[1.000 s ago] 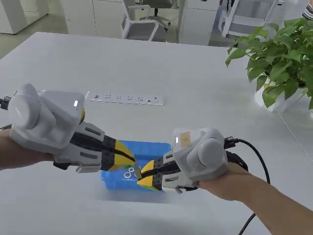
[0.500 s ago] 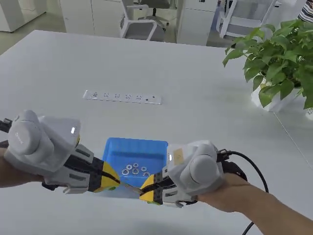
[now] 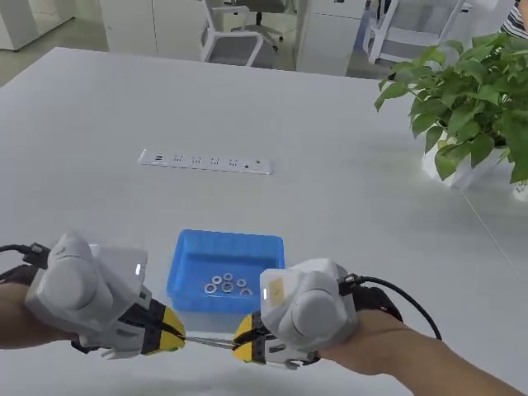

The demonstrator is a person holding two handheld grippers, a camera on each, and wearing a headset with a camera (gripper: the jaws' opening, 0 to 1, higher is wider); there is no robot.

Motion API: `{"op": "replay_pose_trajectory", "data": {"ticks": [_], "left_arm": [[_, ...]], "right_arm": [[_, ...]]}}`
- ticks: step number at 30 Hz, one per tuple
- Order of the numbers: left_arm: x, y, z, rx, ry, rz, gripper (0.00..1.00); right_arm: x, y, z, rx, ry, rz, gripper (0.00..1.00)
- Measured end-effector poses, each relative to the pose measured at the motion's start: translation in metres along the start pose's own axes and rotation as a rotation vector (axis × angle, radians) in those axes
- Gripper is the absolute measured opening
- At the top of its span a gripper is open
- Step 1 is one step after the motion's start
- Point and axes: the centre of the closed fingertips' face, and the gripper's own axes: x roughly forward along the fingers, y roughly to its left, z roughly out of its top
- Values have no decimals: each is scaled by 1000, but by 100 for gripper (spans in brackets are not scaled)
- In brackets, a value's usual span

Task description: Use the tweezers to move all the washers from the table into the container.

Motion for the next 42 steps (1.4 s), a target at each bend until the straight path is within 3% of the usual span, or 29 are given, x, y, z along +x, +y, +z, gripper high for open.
{"op": "replay_pose_trajectory", "data": {"ticks": [16, 42], "left_arm": [[29, -2, -25, -4, 69, -17, 5], [44, -8, -32, -13, 97, -40, 5]], "right_arm": [[14, 6, -19, -11, 62, 10, 7], [20, 8, -31, -19, 88, 11, 10]]}}
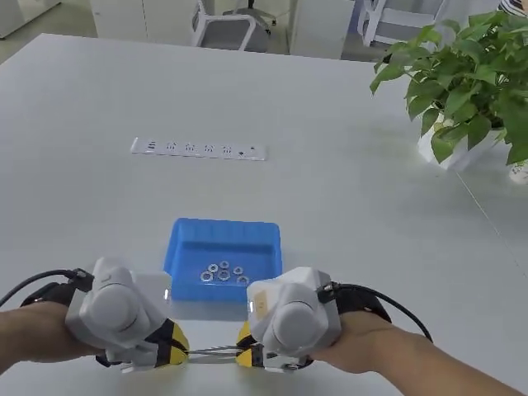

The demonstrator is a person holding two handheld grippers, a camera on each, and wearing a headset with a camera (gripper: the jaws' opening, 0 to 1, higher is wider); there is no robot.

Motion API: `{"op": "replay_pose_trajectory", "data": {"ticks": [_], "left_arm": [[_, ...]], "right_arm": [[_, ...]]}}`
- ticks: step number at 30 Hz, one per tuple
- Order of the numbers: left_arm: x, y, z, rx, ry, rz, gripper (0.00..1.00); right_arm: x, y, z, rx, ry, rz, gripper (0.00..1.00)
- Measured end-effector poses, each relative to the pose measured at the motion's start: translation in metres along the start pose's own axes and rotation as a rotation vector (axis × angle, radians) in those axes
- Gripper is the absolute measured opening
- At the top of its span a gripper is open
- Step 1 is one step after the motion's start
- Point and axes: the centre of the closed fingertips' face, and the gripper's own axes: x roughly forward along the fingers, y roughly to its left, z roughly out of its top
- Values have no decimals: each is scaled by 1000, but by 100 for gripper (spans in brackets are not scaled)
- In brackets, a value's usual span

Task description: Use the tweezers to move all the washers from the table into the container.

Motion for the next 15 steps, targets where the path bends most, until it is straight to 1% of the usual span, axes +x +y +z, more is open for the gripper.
{"op": "replay_pose_trajectory", "data": {"ticks": [6, 9, 12, 13, 14, 15], "left_arm": [[0, 1, 0, -27, -9, -3, 6], [-1, 0, 0, -30, -13, -7, 8], [-2, 1, -1, -30, -9, 1, 11], [-4, 2, -3, -29, 0, 12, 13], [-5, 3, -4, -30, 2, 17, 15], [-7, 4, -6, -33, 7, 22, 17]], "right_arm": [[-1, -1, -1, 25, -5, -1, 11], [-1, -3, -1, 25, -10, -14, 14], [-3, -3, -2, 54, -14, -16, 20], [-5, -3, -3, 56, -12, -20, 20], [-7, -3, -4, 57, -15, -28, 20], [-10, -5, -5, 77, -26, -46, 22]]}}
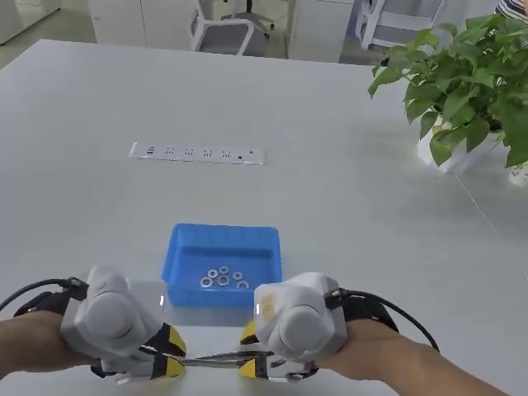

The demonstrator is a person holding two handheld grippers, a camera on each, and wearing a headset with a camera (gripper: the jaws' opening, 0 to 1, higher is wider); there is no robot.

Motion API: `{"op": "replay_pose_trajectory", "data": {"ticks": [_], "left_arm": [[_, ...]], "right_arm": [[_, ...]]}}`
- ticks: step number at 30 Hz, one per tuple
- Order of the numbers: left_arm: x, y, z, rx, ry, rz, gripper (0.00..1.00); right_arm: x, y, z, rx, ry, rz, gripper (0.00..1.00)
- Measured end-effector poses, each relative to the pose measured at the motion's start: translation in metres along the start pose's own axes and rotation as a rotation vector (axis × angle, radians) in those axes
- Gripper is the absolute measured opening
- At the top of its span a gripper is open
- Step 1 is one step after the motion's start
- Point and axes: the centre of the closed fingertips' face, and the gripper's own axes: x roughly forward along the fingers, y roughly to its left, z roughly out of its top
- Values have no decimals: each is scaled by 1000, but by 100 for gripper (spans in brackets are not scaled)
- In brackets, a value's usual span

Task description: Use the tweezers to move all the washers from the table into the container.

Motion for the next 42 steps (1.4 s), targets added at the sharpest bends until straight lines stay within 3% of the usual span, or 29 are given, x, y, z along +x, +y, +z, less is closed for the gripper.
{"op": "replay_pose_trajectory", "data": {"ticks": [2, 4, 8, 12, 18, 23, 29, 38, 42], "left_arm": [[-4, 1, -3, -1, 8, 10, 22], [-9, 2, -5, -19, 4, 19, 25], [-19, 4, -2, -97, -43, 40, 33], [-30, 8, 7, -168, -120, 69, 40], [-55, 16, 32, -280, -270, 121, 55], [-73, 22, 38, -309, -313, 211, 68], [-80, 17, 42, -336, -330, 243, 80], [-90, 11, 49, -370, -389, 298, 94], [-93, 11, 45, -370, -380, 322, 99]], "right_arm": [[-6, -3, -3, 52, -10, -26, 26], [-11, -4, -5, 55, -20, -37, 26], [-25, -11, -8, 154, -48, -98, 32], [-43, -23, -5, 257, -111, -162, 38], [-73, -41, -7, 376, -198, -261, 50], [-91, -45, -11, 425, -234, -309, 61], [-108, -45, -20, 467, -251, -371, 72], [-118, -34, -19, 503, -281, -403, 90], [-120, -31, -21, 507, -281, -408, 97]]}}
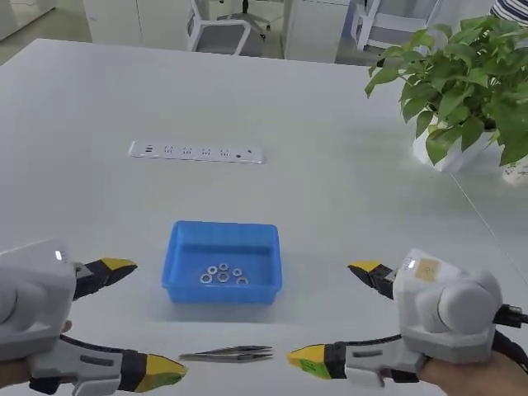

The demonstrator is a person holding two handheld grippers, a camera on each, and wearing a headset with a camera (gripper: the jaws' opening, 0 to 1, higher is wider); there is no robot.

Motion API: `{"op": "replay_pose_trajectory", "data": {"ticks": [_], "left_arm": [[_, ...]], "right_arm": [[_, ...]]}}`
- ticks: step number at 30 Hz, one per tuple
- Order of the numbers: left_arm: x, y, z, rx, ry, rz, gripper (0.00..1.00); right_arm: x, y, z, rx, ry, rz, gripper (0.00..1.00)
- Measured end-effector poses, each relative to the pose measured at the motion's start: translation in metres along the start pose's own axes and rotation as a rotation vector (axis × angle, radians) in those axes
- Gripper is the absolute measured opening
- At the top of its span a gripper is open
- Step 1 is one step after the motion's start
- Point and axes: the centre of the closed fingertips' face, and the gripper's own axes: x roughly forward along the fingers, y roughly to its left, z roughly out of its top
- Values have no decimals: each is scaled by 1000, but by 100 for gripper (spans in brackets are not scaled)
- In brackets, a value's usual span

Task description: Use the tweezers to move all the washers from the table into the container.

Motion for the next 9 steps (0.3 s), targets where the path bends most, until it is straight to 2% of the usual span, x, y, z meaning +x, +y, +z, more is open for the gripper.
{"op": "replay_pose_trajectory", "data": {"ticks": [9], "left_arm": [[-3, -6, -7, 0, 12, -23, 99]], "right_arm": [[-4, 7, -2, -11, -9, 18, 100]]}}
